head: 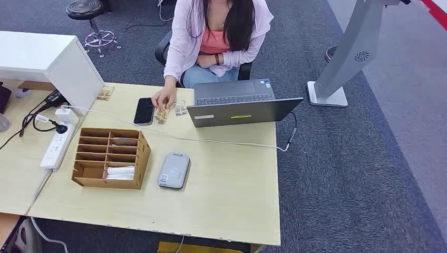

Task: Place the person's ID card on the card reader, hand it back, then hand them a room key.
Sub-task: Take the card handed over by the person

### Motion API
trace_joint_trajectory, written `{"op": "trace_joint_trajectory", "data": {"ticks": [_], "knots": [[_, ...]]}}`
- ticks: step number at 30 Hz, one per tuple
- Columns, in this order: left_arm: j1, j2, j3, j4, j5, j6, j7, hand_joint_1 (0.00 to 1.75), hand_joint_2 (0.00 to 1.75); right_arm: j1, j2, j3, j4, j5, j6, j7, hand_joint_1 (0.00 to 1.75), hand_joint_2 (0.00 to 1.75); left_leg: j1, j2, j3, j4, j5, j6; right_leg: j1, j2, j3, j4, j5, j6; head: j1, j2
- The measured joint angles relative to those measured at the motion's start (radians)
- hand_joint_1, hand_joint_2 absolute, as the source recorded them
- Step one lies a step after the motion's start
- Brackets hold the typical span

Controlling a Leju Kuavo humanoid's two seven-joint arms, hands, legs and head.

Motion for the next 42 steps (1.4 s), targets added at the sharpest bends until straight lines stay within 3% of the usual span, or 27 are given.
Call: {"op": "trace_joint_trajectory", "data": {"ticks": [1, 2, 3, 13, 14, 17, 18, 22, 25, 26, 28, 29, 30, 31, 32, 33, 34, 35, 37, 38, 39, 40, 41, 42], "knots": [[0.000, 0.000, 0.000, 0.000, 0.000, 0.000, 0.000, 0.00, 1.16, 0.000, 0.000, 0.000, 0.000, 0.000, 0.000, 0.000, 0.00, 1.75, 0.000, 0.000, 0.000, 0.000, 0.000, 0.000, 0.000, 0.000, 0.000, 0.000, 0.000, 0.000, 0.000, 0.000], [0.000, 0.000, 0.000, 0.000, 0.000, 0.000, 0.000, 0.00, 1.31, 0.000, 0.000, 0.000, 0.000, 0.000, 0.000, 0.000, 0.00, 1.75, 0.000, 0.000, 0.000, 0.000, 0.000, 0.000, 0.000, 0.000, 0.000, 0.000, 0.000, 0.000, 0.000, 0.000], [0.000, 0.000, 0.000, 0.000, 0.000, 0.000, 0.000, 0.00, 1.75, 0.000, 0.000, 0.000, 0.000, 0.000, 0.000, 0.000, 0.00, 1.75, 0.000, 0.000, 0.000, 0.000, 0.000, 0.000, 0.000, 0.000, 0.000, 0.000, 0.000, 0.000, 0.000, 0.000], [0.000, 0.000, 0.000, 0.000, 0.000, 0.000, 0.000, 0.00, 1.75, 0.000, 0.000, 0.000, 0.000, 0.000, 0.000, 0.000, 0.00, 1.75, 0.000, 0.000, 0.000, 0.000, 0.000, 0.000, 0.000, 0.000, 0.000, 0.000, 0.000, 0.000, 0.000, 0.000], [0.000, 0.000, 0.000, 0.000, 0.000, 0.000, 0.000, 0.00, 1.31, 0.000, 0.000, 0.000, 0.000, 0.000, 0.000, 0.000, 0.00, 1.75, 0.000, 0.000, 0.000, 0.000, 0.000, 0.000, 0.000, 0.000, 0.000, 0.000, 0.000, 0.000, 0.000, 0.000], [0.000, 0.000, 0.000, 0.000, 0.000, 0.000, 0.000, 0.00, 0.00, 0.000, 0.000, 0.000, 0.000, 0.000, 0.000, 0.000, 0.00, 0.44, 0.000, 0.000, 0.000, 0.000, 0.000, 0.000, 0.000, 0.000, 0.000, 0.000, 0.000, 0.000, 0.000, 0.000], [0.000, 0.000, 0.000, 0.000, 0.000, 0.000, 0.000, 0.00, 0.00, 0.000, 0.000, 0.000, 0.000, 0.000, 0.000, 0.000, 0.00, 0.00, 0.000, 0.000, 0.000, 0.000, 0.000, 0.000, 0.000, 0.000, 0.000, 0.000, 0.000, 0.000, 0.000, 0.000], [0.000, 0.000, 0.000, 0.000, 0.000, 0.000, 0.000, 0.00, 0.00, 0.000, 0.000, 0.000, 0.000, 0.000, 0.000, 0.000, 0.00, 0.00, 0.000, 0.000, 0.000, 0.000, 0.000, 0.000, 0.000, 0.000, 0.000, 0.000, 0.000, 0.000, 0.000, 0.000], [0.000, 0.000, 0.000, 0.000, 0.000, 0.000, 0.000, 0.00, 1.31, 0.000, 0.000, 0.000, 0.000, 0.000, 0.000, 0.000, 0.00, 1.31, 0.000, 0.000, 0.000, 0.000, 0.000, 0.000, 0.000, 0.000, 0.000, 0.000, 0.000, 0.000, 0.000, 0.000], [0.000, 0.000, 0.000, 0.000, 0.000, 0.000, 0.000, 0.00, 1.31, 0.000, 0.000, 0.000, 0.000, 0.000, 0.000, 0.000, 0.00, 1.31, 0.000, 0.000, 0.000, 0.000, 0.000, 0.000, 0.000, 0.000, 0.000, 0.000, 0.000, 0.000, 0.000, 0.000], [0.000, 0.000, 0.000, 0.000, 0.000, 0.000, 0.000, 0.00, 0.44, 0.000, 0.000, 0.000, 0.000, 0.000, 0.000, 0.000, 0.00, 0.44, 0.000, 0.000, 0.000, 0.000, 0.000, 0.000, 0.000, 0.000, 0.000, 0.000, 0.000, 0.000, 0.000, 0.000], [0.000, 0.000, 0.000, 0.000, 0.000, 0.000, 0.000, 0.00, 0.44, 0.000, 0.000, 0.000, 0.000, 0.000, 0.000, 0.000, 0.00, 0.44, 0.000, 0.000, 0.000, 0.000, 0.000, 0.000, 0.000, 0.000, 0.000, 0.000, 0.000, 0.000, 0.000, 0.000], [0.000, 0.000, 0.000, 0.000, 0.000, 0.000, 0.000, 0.00, 0.87, 0.000, 0.000, 0.000, 0.000, 0.000, 0.000, 0.000, 0.00, 0.87, 0.000, 0.000, 0.000, 0.000, 0.000, 0.000, 0.000, 0.000, 0.000, 0.000, 0.000, 0.000, 0.000, 0.000], [0.000, 0.000, 0.000, 0.000, 0.000, 0.000, 0.000, 0.00, 1.31, 0.000, 0.000, 0.000, 0.000, 0.000, 0.000, 0.000, 0.00, 0.87, 0.000, 0.000, 0.000, 0.000, 0.000, 0.000, 0.000, 0.000, 0.000, 0.000, 0.000, 0.000, 0.000, 0.000], [0.000, 0.000, 0.000, 0.000, 0.000, 0.000, 0.000, 0.00, 1.31, 0.000, 0.000, 0.000, 0.000, 0.000, 0.000, 0.000, 0.00, 0.87, 0.000, 0.000, 0.000, 0.000, 0.000, 0.000, 0.000, 0.000, 0.000, 0.000, 0.000, 0.000, 0.000, 0.000], [0.000, 0.000, 0.000, 0.000, 0.000, 0.000, 0.000, 0.00, 0.87, 0.000, 0.000, 0.000, 0.000, 0.000, 0.000, 0.000, 0.00, 0.87, 0.000, 0.000, 0.000, 0.000, 0.000, 0.000, 0.000, 0.000, 0.000, 0.000, 0.000, 0.000, 0.000, 0.000], [0.000, 0.000, 0.000, 0.000, 0.000, 0.000, 0.000, 0.00, 0.87, 0.000, 0.000, 0.000, 0.000, 0.000, 0.000, 0.000, 0.00, 0.87, 0.000, 0.000, 0.000, 0.000, 0.000, 0.000, 0.000, 0.000, 0.000, 0.000, 0.000, 0.000, 0.000, 0.000], [0.000, 0.000, 0.000, 0.000, 0.000, 0.000, 0.000, 0.00, 0.87, 0.000, 0.000, 0.000, 0.000, 0.000, 0.000, 0.000, 0.00, 1.31, 0.000, 0.000, 0.000, 0.000, 0.000, 0.000, 0.000, 0.000, 0.000, 0.000, 0.000, 0.000, 0.000, 0.000], [0.000, 0.000, 0.000, 0.000, 0.000, 0.000, 0.000, 0.00, 0.87, 0.000, 0.000, 0.000, 0.000, 0.000, 0.000, 0.000, 0.00, 1.31, 0.000, 0.000, 0.000, 0.000, 0.000, 0.000, 0.000, 0.000, 0.000, 0.000, 0.000, 0.000, 0.000, 0.000], [0.000, 0.000, 0.000, 0.000, 0.000, 0.000, 0.000, 0.00, 0.44, 0.000, 0.000, 0.000, 0.000, 0.000, 0.000, 0.000, 0.00, 1.31, 0.000, 0.000, 0.000, 0.000, 0.000, 0.000, 0.000, 0.000, 0.000, 0.000, 0.000, 0.000, 0.000, 0.000], [0.000, 0.000, 0.000, 0.000, 0.000, 0.000, 0.000, 0.00, 0.44, 0.000, 0.000, 0.000, 0.000, 0.000, 0.000, 0.000, 0.00, 1.31, 0.000, 0.000, 0.000, 0.000, 0.000, 0.000, 0.000, 0.000, 0.000, 0.000, 0.000, 0.000, 0.000, 0.000], [0.000, 0.000, 0.000, 0.000, 0.000, 0.000, 0.000, 0.00, 0.87, 0.000, 0.000, 0.000, 0.000, 0.000, 0.000, 0.000, 0.00, 1.75, 0.000, 0.000, 0.000, 0.000, 0.000, 0.000, 0.000, 0.000, 0.000, 0.000, 0.000, 0.000, 0.000, 0.000], [0.000, 0.000, 0.000, 0.000, 0.000, 0.000, 0.000, 0.00, 1.31, 0.000, 0.000, 0.000, 0.000, 0.000, 0.000, 0.000, 0.00, 1.75, 0.000, 0.000, 0.000, 0.000, 0.000, 0.000, 0.000, 0.000, 0.000, 0.000, 0.000, 0.000, 0.000, 0.000], [0.000, 0.000, 0.000, 0.000, 0.000, 0.000, 0.000, 0.00, 1.31, 0.000, 0.000, 0.000, 0.000, 0.000, 0.000, 0.000, 0.00, 1.75, 0.000, 0.000, 0.000, 0.000, 0.000, 0.000, 0.000, 0.000, 0.000, 0.000, 0.000, 0.000, 0.000, 0.000]]}}
